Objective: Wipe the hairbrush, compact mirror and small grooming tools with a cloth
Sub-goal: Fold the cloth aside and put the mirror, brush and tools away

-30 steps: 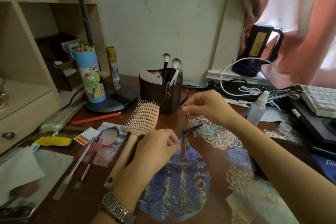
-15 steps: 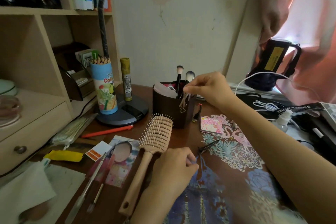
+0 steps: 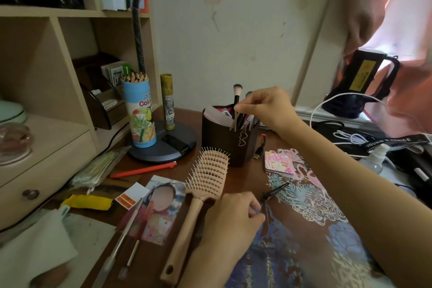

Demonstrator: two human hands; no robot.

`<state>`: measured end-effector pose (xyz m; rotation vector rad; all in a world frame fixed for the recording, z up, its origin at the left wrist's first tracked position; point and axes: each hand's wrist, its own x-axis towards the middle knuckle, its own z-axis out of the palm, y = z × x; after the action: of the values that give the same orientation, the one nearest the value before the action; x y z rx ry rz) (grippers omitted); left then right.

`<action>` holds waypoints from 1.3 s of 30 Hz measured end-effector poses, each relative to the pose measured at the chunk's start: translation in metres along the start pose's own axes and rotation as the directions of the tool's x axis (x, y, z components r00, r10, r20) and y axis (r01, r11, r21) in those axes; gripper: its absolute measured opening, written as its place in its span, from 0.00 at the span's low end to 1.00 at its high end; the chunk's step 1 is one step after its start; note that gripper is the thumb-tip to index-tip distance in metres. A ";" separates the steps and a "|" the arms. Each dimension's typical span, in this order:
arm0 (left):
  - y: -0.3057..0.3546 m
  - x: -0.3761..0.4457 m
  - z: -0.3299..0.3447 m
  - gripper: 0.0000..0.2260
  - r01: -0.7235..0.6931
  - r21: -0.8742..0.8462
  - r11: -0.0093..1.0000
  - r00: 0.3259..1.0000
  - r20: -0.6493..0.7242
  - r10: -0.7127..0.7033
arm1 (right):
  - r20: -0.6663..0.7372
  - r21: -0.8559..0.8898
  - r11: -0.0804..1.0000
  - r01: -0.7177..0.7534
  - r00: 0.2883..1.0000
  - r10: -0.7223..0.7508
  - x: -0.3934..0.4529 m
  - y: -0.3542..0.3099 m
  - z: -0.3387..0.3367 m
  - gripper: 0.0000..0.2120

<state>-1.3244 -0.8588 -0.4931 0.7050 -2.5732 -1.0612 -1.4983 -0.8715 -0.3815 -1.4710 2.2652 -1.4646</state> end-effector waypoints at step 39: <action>-0.003 0.000 0.004 0.05 -0.011 0.022 1.000 1.000 -0.013 0.011 | 0.100 -0.293 0.946 0.140 0.988 -0.115 -0.016 0.014 0.000 0.13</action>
<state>-1.3247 -0.8586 -0.4982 0.6998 -2.5785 -1.0233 -1.4988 -0.8584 -0.3979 -1.7528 2.4677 -1.0971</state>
